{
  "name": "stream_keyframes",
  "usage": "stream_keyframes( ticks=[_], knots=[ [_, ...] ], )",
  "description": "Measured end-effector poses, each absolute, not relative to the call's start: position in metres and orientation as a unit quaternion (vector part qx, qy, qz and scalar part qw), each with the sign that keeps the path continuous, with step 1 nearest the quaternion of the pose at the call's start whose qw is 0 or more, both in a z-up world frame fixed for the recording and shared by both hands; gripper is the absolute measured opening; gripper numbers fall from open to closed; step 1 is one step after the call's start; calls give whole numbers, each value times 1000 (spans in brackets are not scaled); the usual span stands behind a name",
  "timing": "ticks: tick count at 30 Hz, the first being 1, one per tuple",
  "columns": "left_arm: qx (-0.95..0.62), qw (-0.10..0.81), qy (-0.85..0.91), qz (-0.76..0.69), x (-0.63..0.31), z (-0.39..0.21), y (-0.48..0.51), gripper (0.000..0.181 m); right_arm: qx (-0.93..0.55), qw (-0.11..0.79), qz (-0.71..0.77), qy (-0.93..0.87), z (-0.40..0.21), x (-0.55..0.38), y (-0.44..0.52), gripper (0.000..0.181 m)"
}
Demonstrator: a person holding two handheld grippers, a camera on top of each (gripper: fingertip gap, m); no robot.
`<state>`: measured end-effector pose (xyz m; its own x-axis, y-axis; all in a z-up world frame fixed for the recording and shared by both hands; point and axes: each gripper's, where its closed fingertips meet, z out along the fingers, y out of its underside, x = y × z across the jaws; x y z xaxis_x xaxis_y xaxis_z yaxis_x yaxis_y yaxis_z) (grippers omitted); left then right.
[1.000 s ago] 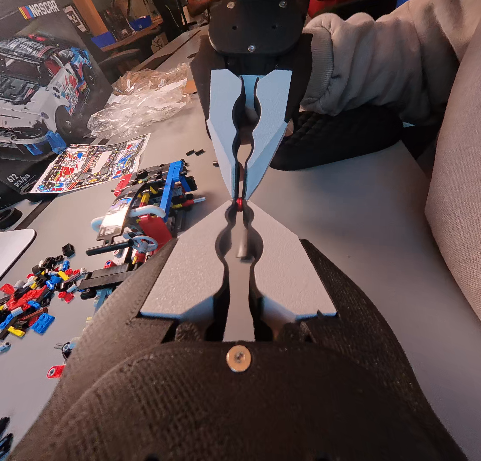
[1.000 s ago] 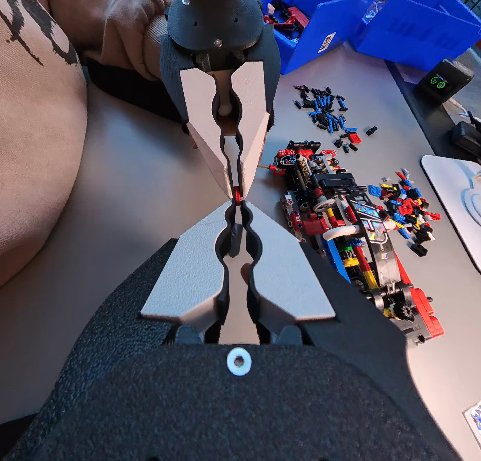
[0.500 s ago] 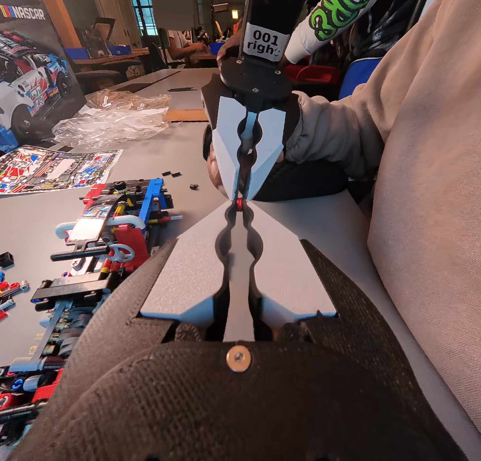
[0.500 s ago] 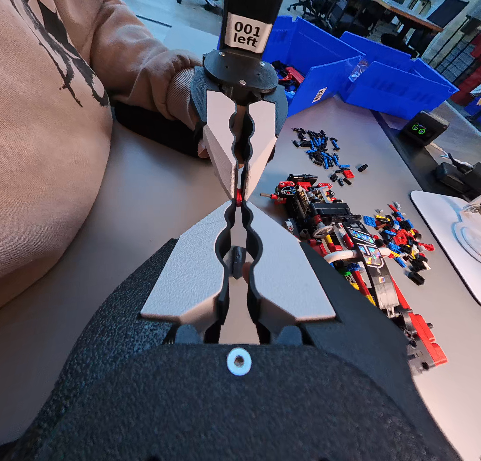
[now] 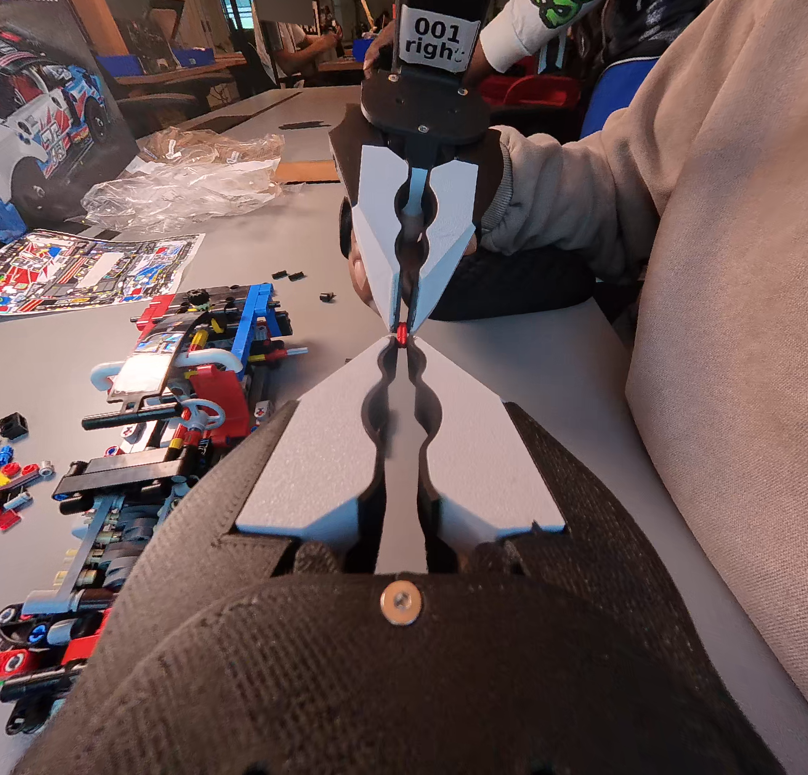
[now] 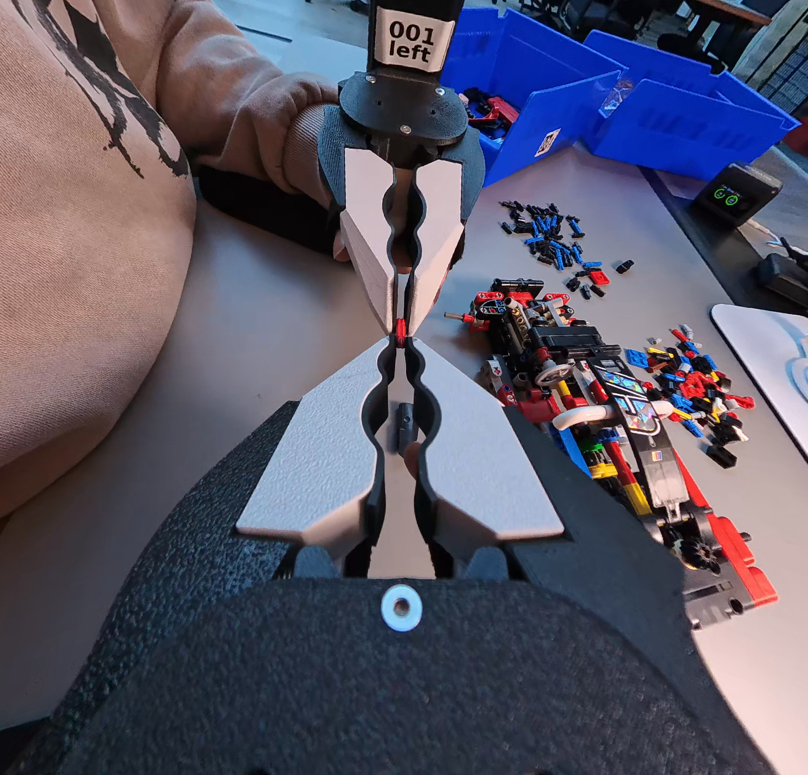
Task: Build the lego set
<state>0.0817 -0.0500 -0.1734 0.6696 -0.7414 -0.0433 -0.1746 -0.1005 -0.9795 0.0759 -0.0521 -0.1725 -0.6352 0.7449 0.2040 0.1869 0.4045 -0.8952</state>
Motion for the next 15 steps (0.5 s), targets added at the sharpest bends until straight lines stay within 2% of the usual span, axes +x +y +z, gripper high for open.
stream_keyframes(
  ticks=[15],
  knots=[
    [-677, 598, 288, -319, 83, -156, -53, 2, -288, 335, 500, -745, -154, 75, -57, 2]
  ],
)
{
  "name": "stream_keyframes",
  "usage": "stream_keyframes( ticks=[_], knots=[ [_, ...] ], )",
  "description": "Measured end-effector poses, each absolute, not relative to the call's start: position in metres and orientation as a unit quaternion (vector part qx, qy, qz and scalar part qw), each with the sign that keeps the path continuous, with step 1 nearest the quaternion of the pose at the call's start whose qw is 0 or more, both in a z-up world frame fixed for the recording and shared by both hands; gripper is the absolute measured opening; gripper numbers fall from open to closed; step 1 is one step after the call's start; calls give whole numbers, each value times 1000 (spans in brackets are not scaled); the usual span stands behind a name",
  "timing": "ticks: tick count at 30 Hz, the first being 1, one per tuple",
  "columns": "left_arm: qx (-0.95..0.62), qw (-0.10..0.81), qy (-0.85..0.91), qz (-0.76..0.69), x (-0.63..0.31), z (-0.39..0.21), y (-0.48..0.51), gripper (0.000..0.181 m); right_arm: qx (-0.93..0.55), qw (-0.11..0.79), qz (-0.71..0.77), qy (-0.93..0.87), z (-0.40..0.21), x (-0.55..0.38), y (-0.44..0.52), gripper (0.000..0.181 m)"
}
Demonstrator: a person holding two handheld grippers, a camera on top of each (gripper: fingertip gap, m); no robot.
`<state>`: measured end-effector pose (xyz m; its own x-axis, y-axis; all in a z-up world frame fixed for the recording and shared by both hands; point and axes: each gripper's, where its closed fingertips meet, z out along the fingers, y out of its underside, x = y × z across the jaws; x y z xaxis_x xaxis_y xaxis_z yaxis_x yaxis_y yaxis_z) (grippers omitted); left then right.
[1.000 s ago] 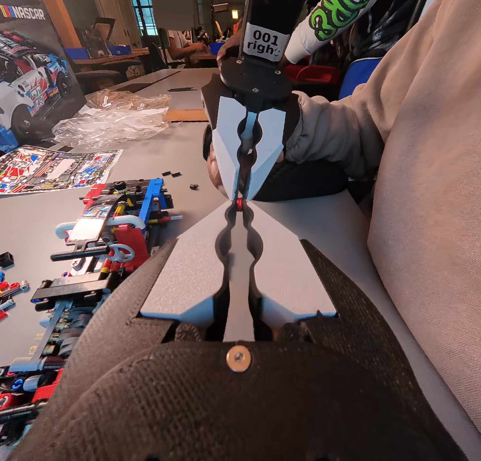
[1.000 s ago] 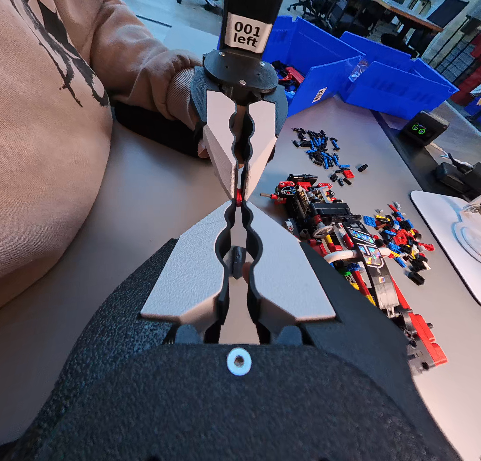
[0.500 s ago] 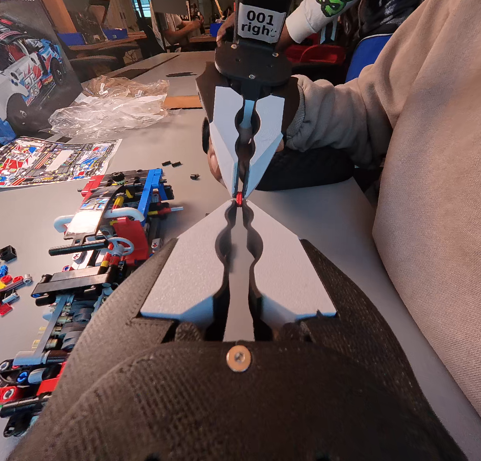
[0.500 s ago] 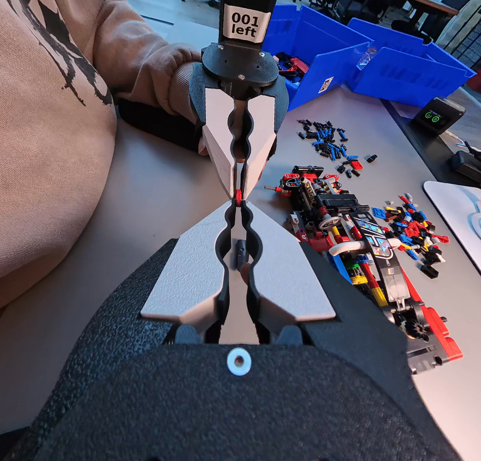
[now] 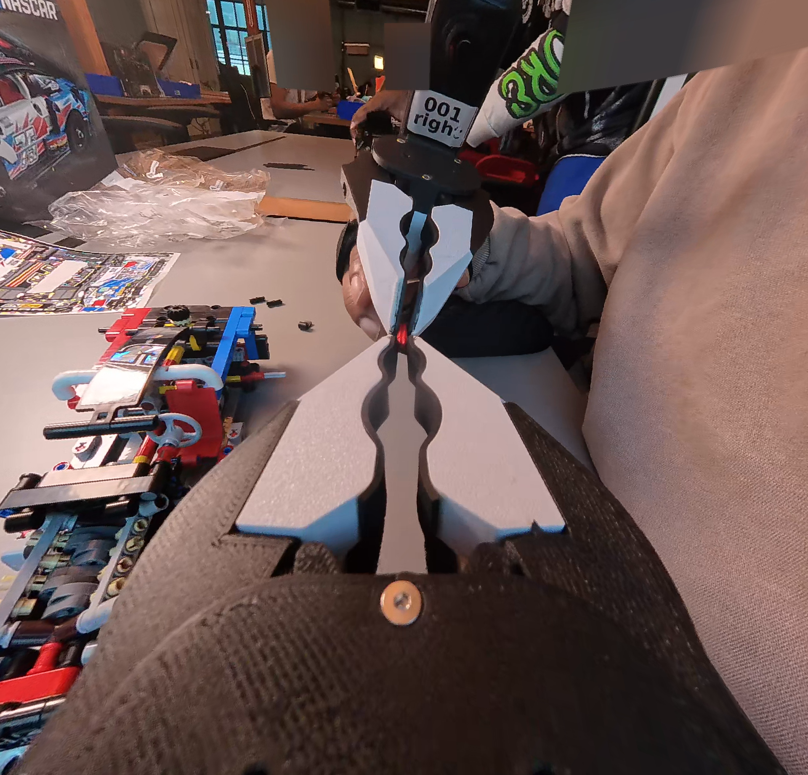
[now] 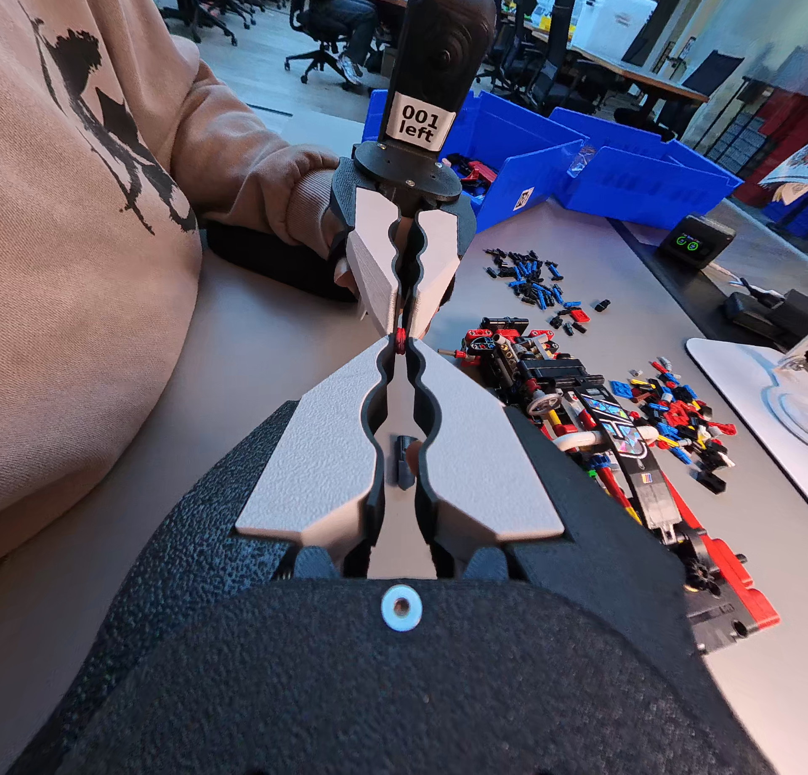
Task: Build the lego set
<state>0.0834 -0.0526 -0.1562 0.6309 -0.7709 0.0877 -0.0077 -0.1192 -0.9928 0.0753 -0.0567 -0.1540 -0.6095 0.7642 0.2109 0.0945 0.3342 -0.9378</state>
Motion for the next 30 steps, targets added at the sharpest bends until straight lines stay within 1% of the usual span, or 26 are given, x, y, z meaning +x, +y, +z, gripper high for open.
stream_keyframes(
  ticks=[13, 17, 18, 22, 24, 28, 30],
  knots=[
    [-658, 591, 265, -384, 85, -148, -54, 1, -279, 342, 522, -730, -146, 76, -59, 2],
    [-665, 589, 260, -379, 84, -151, -51, 2, -288, 333, 528, -726, -149, 75, -56, 2],
    [-669, 589, 259, -372, 83, -152, -50, 3, -293, 330, 529, -725, -150, 74, -54, 2],
    [-696, 587, 253, -327, 75, -162, -39, 20, -312, 325, 525, -722, -158, 73, -42, 2],
    [-731, 564, 245, -294, 69, -175, -32, 23, -323, 336, 511, -722, -160, 74, -27, 2],
    [-815, 454, 250, -261, 68, -221, -30, 36, -360, 358, 489, -710, -160, 82, 11, 2],
    [-830, 423, 263, -252, 72, -234, -32, 37, -373, 364, 479, -706, -163, 85, 23, 2]
  ],
)
